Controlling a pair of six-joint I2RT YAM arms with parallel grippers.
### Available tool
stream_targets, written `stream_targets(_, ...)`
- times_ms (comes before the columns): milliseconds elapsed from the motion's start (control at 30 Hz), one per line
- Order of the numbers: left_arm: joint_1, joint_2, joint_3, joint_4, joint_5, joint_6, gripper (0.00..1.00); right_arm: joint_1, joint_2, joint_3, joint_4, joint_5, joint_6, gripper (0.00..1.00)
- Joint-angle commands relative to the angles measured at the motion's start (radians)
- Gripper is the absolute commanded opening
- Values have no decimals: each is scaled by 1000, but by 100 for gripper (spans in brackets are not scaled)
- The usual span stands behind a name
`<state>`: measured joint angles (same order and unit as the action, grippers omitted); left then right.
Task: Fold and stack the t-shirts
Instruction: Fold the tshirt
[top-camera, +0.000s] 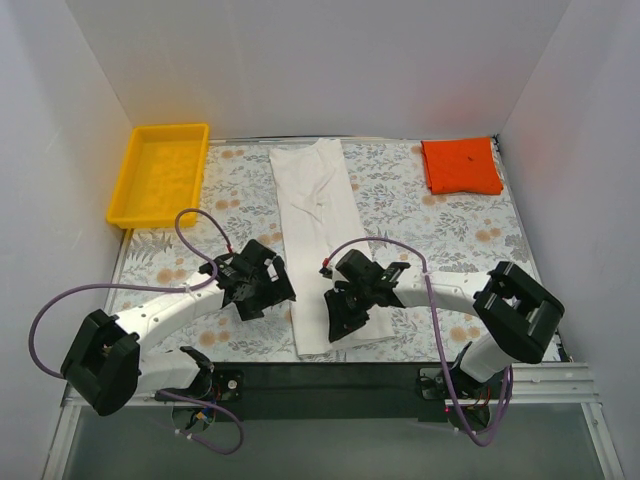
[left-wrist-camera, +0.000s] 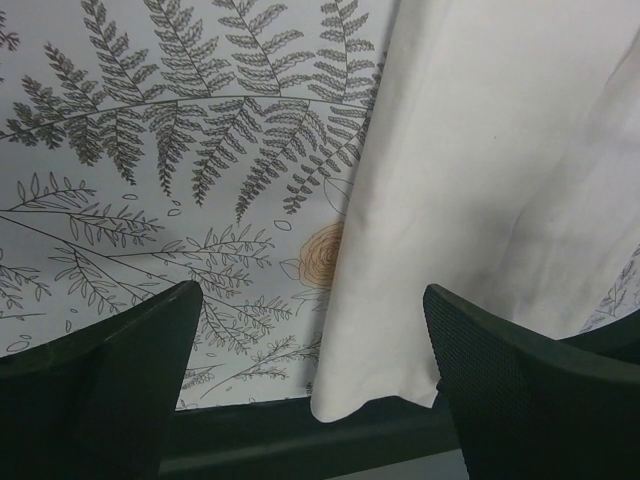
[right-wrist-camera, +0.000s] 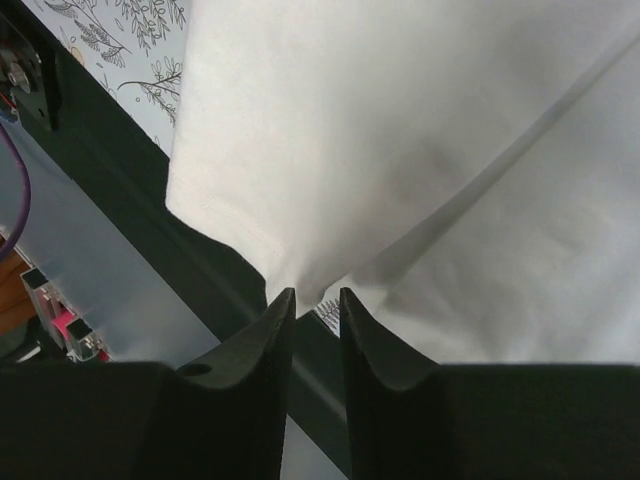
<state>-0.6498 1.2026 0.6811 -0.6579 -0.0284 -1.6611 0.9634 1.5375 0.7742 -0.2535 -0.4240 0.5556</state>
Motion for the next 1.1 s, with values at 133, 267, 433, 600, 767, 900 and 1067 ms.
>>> stream_targets(133,-71,26,-11,18,22,-52,81,-12,-37,-7,-16,20,-12,6)
stream_targets(267,-106,29,-26,12,27,-81,78,-31,-71,-18,-84,68,-39,1)
stream_targets(433,-161,37,-40,12,56,-115,75,-57,-102,-38,-121,106,-60,1)
stream_targets(600,-206,66,-41,11,68,-135,73,-63,-64,-42,-116,116,-83,1)
stream_targets(767,-248,64,-23,1,64,-164,72,-61,-37,-39,-112,116,-97,1)
stream_targets(900,-261,52,-5,-9,64,-184,72,-58,-56,-32,-115,100,-94,1)
stream_targets(1067,-283,69,15,-9,93,-192,72,-57,-77,-29,-128,91,-91,1)
